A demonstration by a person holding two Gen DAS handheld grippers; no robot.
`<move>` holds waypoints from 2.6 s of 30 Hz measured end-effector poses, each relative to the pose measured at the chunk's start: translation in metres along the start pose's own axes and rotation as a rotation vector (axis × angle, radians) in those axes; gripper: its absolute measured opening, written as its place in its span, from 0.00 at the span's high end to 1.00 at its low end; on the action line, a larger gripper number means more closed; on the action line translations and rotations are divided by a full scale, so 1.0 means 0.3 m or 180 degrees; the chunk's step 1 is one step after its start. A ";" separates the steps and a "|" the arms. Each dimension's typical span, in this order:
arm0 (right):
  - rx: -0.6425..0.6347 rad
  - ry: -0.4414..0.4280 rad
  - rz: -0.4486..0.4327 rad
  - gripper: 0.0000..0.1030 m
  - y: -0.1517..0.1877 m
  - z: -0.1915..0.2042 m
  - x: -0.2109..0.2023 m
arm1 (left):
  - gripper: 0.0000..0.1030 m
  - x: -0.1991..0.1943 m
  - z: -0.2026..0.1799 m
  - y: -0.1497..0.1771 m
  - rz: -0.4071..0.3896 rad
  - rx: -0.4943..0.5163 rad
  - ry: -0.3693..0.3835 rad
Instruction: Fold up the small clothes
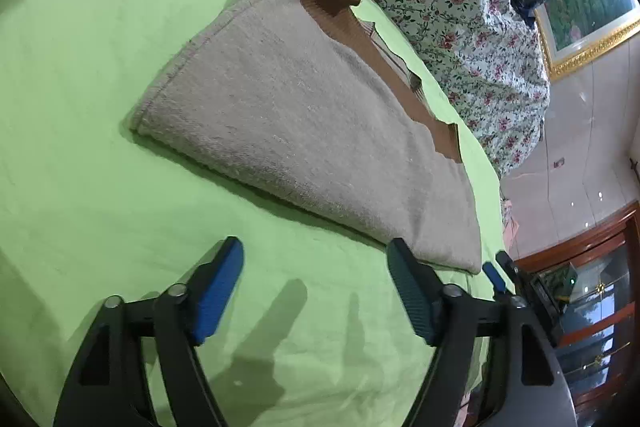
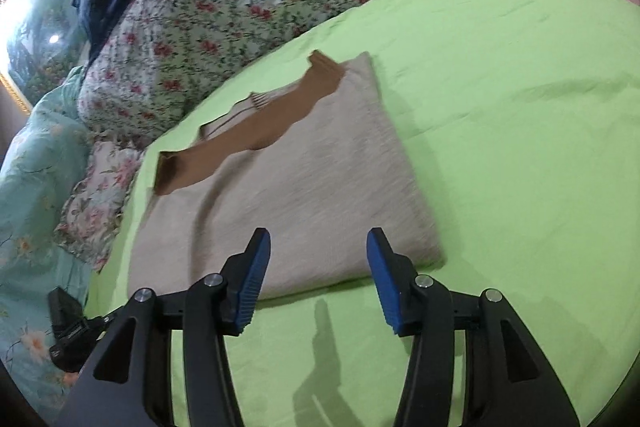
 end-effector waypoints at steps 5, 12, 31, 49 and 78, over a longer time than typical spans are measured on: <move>-0.0043 -0.0124 0.0095 0.46 0.044 0.052 -0.002 | 0.22 0.049 -0.024 -0.037 -0.0082 -0.0054 0.0017; -0.0068 -0.0212 0.0211 0.45 0.083 0.095 0.008 | 0.22 0.103 -0.009 -0.149 -0.0261 -0.0263 0.0019; 0.0069 -0.0340 0.0275 0.44 0.080 0.067 0.040 | 0.89 0.056 -0.069 -0.325 -0.0766 0.0015 -0.0282; 0.0279 -0.1293 0.0591 0.35 -0.199 0.094 0.193 | 0.91 0.348 -0.679 0.000 -0.0272 0.1961 -0.0309; -0.0432 -0.0933 0.0601 0.85 -0.502 -0.008 0.368 | 0.92 0.640 -0.996 0.269 0.0425 0.2558 0.0304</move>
Point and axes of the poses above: each gripper's, at about its wrist camera, not at the fingertips, and x roughly the way its jaws point, z to its left, y to its underside, the point moved 6 cm from there along x, roughly the way its jaws point, and after that the axes turned 5 degrees about -x, right-handed, at the moved point
